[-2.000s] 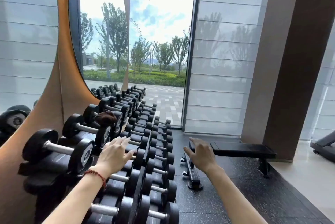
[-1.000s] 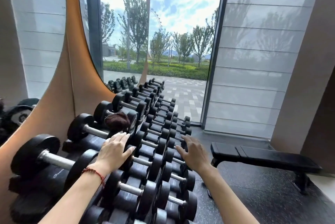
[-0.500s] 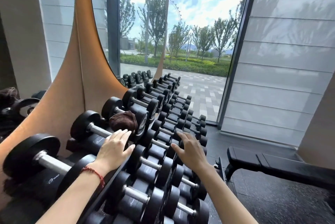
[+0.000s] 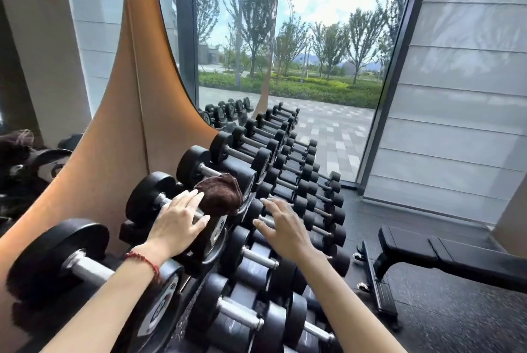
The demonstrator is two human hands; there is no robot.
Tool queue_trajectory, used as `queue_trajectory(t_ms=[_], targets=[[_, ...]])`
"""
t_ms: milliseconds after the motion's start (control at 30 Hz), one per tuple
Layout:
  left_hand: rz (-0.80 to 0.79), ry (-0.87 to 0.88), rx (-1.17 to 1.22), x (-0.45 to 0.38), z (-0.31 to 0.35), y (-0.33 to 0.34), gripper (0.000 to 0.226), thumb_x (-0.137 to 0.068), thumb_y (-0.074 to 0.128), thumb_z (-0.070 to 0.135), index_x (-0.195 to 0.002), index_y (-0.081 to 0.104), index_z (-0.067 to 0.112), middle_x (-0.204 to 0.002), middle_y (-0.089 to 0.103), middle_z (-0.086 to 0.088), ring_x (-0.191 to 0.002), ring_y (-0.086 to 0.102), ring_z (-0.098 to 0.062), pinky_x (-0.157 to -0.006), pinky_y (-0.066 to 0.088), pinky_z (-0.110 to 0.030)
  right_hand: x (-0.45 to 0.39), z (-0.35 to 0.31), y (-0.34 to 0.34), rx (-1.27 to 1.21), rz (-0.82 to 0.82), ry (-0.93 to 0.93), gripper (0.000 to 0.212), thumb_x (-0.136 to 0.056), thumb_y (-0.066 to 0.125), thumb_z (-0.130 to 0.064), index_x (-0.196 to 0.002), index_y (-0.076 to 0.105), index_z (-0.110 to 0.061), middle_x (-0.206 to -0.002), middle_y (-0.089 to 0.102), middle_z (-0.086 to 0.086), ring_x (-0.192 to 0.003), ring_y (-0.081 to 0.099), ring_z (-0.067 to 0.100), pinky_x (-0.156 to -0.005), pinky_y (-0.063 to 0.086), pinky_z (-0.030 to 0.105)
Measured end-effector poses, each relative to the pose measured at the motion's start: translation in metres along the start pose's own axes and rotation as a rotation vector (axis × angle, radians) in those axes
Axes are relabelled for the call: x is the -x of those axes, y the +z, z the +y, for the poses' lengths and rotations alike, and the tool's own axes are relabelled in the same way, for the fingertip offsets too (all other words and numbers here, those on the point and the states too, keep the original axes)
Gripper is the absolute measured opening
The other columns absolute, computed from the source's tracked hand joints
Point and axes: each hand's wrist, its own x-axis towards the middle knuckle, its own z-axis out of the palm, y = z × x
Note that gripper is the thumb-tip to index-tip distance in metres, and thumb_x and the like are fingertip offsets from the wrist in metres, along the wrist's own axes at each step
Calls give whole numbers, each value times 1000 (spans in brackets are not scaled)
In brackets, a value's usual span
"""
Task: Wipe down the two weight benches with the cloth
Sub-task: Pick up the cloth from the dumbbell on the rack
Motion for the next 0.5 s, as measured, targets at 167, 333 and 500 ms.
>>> queue_trajectory(t_ms=[167,333,500], targets=[[-16,-5,-12,-18,-31,6,58,-92,52,36,-142,35,12,-149,33,-5,-139,22,-17,-112,18,-35,-32,-16,31,-42,-14,-57,58,-92,57,-39,-142,40,-13,-144,42,7,-132,37,20,-110,28,31],[-29,7,-11,-30,-54,17,57,-93,50,35,-142,35,11,-149,33,-6,-139,22,-18,-114,17,-36,-57,-31,57,-75,-10,-114,61,-90,60,-37,-143,38,-14,-147,37,8,-135,33,22,-109,27,31],[-49,-6,10,-40,-73,28,57,-94,49,36,-143,33,12,-150,30,-5,-140,20,-17,-112,16,-33,-77,-40,82,-60,9,-185,64,-88,64,-35,-142,38,-11,-149,35,12,-139,28,25,-114,22,36]])
